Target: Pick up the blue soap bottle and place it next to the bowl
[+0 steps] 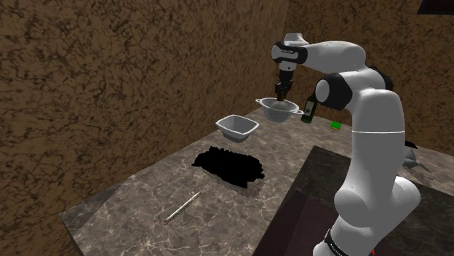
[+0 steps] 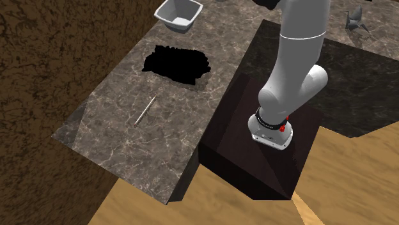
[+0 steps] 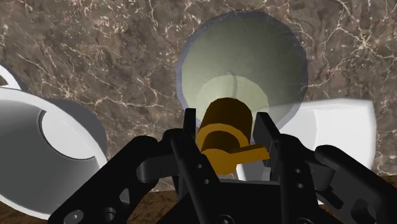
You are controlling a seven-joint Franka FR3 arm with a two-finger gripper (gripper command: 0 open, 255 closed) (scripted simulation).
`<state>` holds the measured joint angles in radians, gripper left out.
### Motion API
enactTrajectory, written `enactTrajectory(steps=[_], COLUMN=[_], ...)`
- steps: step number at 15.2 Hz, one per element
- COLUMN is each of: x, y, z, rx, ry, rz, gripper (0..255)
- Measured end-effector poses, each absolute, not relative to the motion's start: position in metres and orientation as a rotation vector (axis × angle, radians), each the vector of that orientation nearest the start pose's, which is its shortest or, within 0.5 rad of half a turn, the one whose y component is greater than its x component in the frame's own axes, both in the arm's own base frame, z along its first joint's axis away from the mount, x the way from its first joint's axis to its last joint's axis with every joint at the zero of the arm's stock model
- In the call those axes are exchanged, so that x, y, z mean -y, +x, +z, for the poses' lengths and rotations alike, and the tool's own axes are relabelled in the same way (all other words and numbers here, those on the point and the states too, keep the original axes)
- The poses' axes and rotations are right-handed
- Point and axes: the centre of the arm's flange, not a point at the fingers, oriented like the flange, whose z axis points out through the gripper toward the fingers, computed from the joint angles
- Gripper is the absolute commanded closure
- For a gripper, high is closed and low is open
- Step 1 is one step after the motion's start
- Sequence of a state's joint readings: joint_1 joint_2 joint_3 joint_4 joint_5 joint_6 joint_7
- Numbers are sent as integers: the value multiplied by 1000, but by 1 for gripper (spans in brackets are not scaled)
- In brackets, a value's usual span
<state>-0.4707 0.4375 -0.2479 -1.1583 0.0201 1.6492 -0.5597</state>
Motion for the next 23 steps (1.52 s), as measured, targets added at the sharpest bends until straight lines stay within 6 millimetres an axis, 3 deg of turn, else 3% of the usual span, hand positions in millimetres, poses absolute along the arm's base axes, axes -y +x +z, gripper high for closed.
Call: enactTrajectory(steps=[23], x=[419], y=[544], z=[441], rx=[-217], ry=[-3241], rz=[-5], gripper=[255])
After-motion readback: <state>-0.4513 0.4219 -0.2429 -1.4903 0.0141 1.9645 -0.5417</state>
